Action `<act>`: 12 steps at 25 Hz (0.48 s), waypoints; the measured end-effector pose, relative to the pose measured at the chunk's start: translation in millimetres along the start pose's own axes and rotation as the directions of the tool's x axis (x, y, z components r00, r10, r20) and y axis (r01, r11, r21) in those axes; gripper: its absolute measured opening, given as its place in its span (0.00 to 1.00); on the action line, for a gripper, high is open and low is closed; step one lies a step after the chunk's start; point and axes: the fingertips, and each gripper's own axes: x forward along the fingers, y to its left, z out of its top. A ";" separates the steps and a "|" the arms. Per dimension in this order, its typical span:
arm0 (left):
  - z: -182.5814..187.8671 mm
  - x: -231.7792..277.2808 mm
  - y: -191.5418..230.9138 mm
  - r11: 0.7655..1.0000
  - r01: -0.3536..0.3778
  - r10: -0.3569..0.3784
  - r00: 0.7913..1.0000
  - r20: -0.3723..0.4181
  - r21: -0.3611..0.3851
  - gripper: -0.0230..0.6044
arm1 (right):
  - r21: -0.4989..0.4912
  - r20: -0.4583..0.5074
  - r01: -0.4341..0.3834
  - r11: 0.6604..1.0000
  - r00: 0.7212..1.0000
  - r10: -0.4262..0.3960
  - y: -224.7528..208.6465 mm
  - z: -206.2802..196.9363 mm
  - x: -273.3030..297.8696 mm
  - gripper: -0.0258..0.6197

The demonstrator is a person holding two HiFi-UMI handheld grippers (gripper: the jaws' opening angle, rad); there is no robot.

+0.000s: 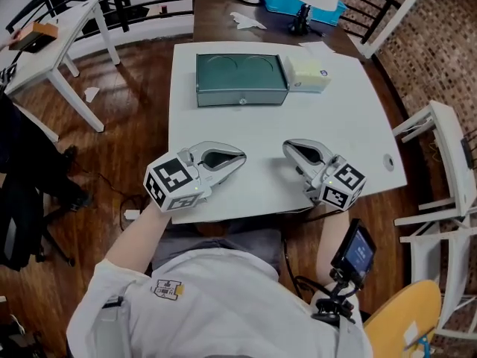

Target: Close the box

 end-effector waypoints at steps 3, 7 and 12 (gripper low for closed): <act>-1.2 0.8 0.0 1.000 -0.001 0.001 1.000 0.000 -0.001 0.05 | 0.001 0.002 -0.001 1.000 1.000 0.001 0.1 -1.3 -0.3 0.04; -1.2 1.7 -0.2 1.000 0.001 -0.001 1.000 0.000 0.000 0.05 | 0.002 0.004 0.000 1.000 1.000 0.000 -0.3 -1.3 -1.3 0.04; 0.2 2.9 1.1 1.000 -0.004 0.004 1.000 0.008 -0.004 0.05 | -0.005 0.001 -0.003 1.000 1.000 0.003 -2.8 -0.8 -0.6 0.04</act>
